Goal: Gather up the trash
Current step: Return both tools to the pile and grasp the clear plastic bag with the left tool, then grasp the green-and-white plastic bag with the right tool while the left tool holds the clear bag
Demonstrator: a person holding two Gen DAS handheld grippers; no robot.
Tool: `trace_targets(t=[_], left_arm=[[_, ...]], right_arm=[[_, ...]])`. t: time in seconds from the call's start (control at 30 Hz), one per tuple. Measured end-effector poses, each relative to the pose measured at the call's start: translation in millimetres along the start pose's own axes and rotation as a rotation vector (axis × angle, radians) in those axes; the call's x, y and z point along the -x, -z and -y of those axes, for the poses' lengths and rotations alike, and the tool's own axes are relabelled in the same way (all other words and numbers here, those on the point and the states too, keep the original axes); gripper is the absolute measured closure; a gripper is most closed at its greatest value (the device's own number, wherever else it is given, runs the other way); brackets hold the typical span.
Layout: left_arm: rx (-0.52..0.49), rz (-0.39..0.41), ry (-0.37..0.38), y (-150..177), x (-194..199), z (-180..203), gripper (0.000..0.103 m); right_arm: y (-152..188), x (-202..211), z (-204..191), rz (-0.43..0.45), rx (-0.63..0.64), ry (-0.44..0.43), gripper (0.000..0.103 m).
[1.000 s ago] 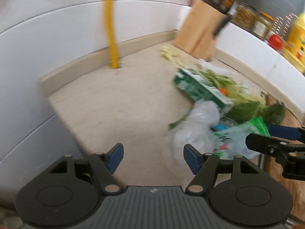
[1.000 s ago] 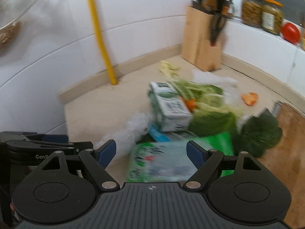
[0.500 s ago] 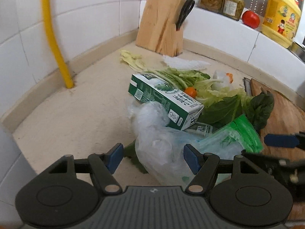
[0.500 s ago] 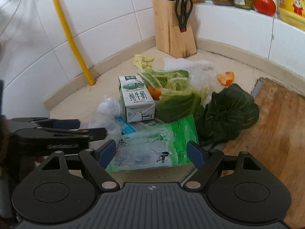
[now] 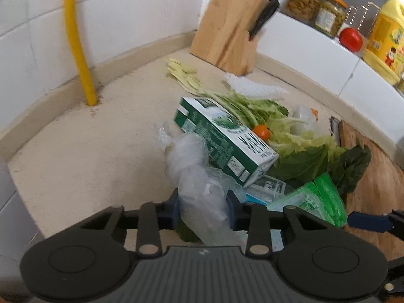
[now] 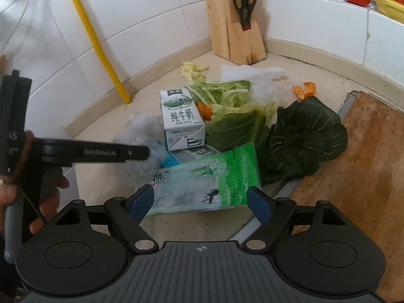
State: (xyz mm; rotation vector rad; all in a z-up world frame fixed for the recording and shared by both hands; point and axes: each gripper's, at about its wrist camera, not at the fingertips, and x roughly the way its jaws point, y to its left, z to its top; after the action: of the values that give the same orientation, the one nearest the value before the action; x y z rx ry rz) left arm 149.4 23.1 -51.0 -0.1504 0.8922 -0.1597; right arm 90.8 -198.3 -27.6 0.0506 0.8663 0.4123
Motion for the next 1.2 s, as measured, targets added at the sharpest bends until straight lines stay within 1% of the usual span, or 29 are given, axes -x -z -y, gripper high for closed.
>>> trace_targets(t=[0.1, 0.17, 0.33, 0.4, 0.43, 0.57, 0.67, 0.7, 0.77, 0.87, 0.9, 1.0, 1.07, 1.2], left_arm=[[0.012, 0.027, -0.016, 1.1, 15.2, -8.7, 0.072], [0.025, 0.037, -0.015, 1.4, 22.7, -14.3, 0.072], [0.008, 0.047, -0.010, 8.8, 36.0, -16.7, 0.072], [0.004, 0.044, -0.001, 13.4, 38.5, -15.7, 0.072], [0.003, 0.044, 0.004, 15.3, 39.2, -15.0, 0.072], [0.020, 0.045, 0.020, 21.7, 40.0, -17.3, 0.072], [0.032, 0.040, 0.021, 24.9, 40.0, -20.4, 0.072], [0.035, 0.041, 0.021, 25.8, 40.6, -21.3, 0.072], [0.037, 0.042, 0.023, 27.0, 41.9, -22.5, 0.072], [0.035, 0.043, 0.025, 28.3, 43.8, -23.3, 0.072], [0.036, 0.043, 0.027, 28.8, 44.1, -23.9, 0.072], [0.035, 0.045, 0.034, 30.5, 46.0, -25.0, 0.072], [0.033, 0.044, 0.038, 31.3, 47.1, -25.5, 0.072], [0.030, 0.042, 0.043, 32.0, 48.4, -26.7, 0.072]], right_arm=[[0.8, -1.7, -5.0, -0.010, 0.032, -0.032, 0.019], [2.1, -4.6, -12.3, -0.019, 0.079, -0.054, 0.019], [2.5, -8.5, -28.8, -0.022, 0.253, -0.049, 0.018], [1.3, -9.7, -31.6, -0.042, 0.304, -0.038, 0.018], [0.6, -9.6, -30.8, -0.055, 0.305, -0.043, 0.018], [-2.1, -8.5, -15.1, -0.119, 0.146, -0.164, 0.018], [5.3, -12.2, -2.8, -0.154, -0.026, -0.240, 0.018], [8.0, -14.0, -0.8, -0.153, -0.065, -0.255, 0.018], [11.5, -17.3, 1.9, -0.146, -0.114, -0.240, 0.018], [15.0, -24.0, 5.3, -0.172, -0.175, -0.231, 0.018], [16.2, -23.9, 6.9, -0.166, -0.184, -0.219, 0.018], [17.0, -23.6, 14.4, -0.110, -0.222, -0.164, 0.018], [16.9, -26.7, 21.6, -0.081, -0.265, -0.149, 0.018], [15.8, -29.4, 30.4, -0.039, -0.308, -0.130, 0.019]])
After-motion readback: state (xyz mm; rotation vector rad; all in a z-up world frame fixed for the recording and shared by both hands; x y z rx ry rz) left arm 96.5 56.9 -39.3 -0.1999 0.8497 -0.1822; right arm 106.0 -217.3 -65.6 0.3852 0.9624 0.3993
